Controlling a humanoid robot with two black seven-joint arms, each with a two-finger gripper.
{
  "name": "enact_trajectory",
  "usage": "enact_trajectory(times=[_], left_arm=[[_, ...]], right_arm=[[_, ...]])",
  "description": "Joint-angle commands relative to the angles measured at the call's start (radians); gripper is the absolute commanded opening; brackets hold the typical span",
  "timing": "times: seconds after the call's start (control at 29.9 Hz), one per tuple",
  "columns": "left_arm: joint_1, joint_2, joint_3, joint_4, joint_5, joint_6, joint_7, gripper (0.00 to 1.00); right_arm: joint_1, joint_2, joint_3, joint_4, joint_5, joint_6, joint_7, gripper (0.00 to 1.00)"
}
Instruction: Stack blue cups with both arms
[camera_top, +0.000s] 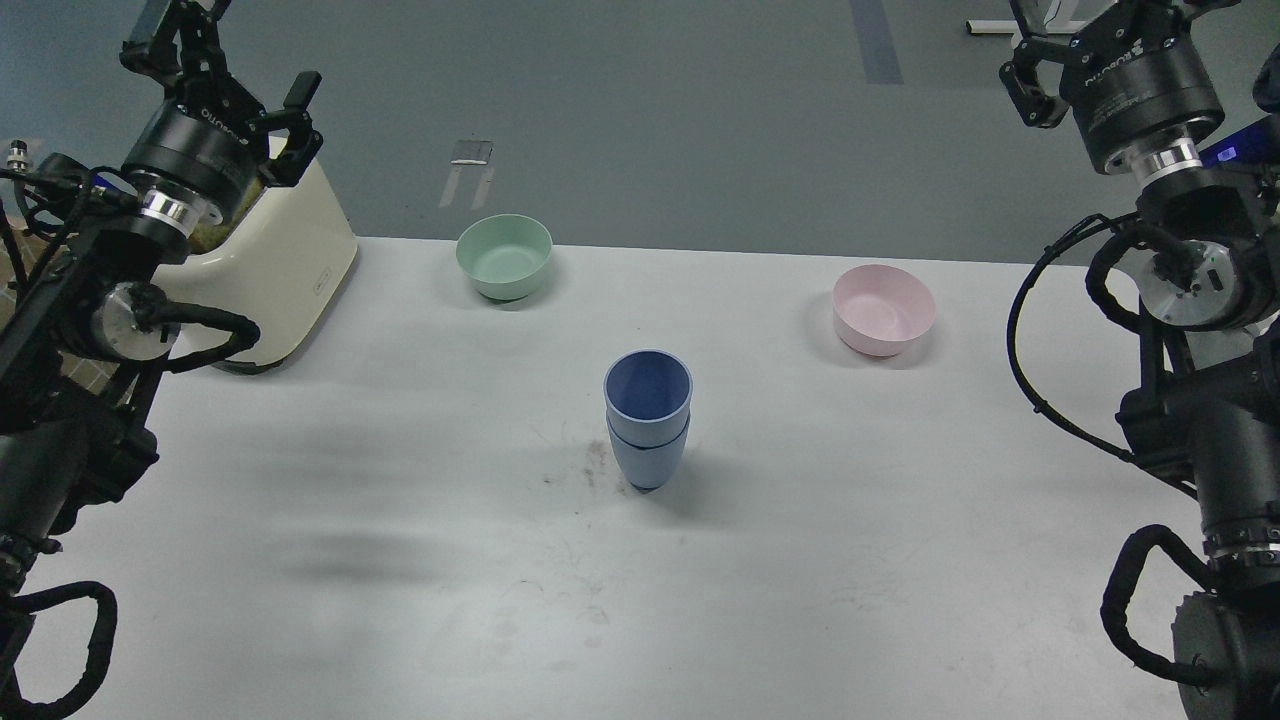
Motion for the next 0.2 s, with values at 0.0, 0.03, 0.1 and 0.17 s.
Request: enact_trajectory(times=[0.0, 0.03, 0.1, 0.17], left_arm=[[0.000, 0.001, -0.002, 0.020, -0.003, -0.001, 0.000, 0.97], [0.000, 0.000, -0.003, 0.020, -0.018, -0.001, -0.002, 0.97], [0.002, -0.001, -0.002, 0.020, -0.046, -0.001, -0.002, 0.97], [0.003, -0.001, 0.000, 0.020, -0.081, -0.001, -0.002, 0.97]], right_arm=[[-0.026, 0.011, -0.001, 0.004, 0.000, 0.005, 0.002, 1.00], [-0.035, 0.011, -0.003, 0.008, 0.000, 0.008, 0.002, 1.00], [-0.041, 0.011, -0.003, 0.012, 0.002, 0.008, 0.002, 1.00], [-0.053, 0.011, -0.003, 0.031, 0.003, 0.008, 0.002, 1.00]])
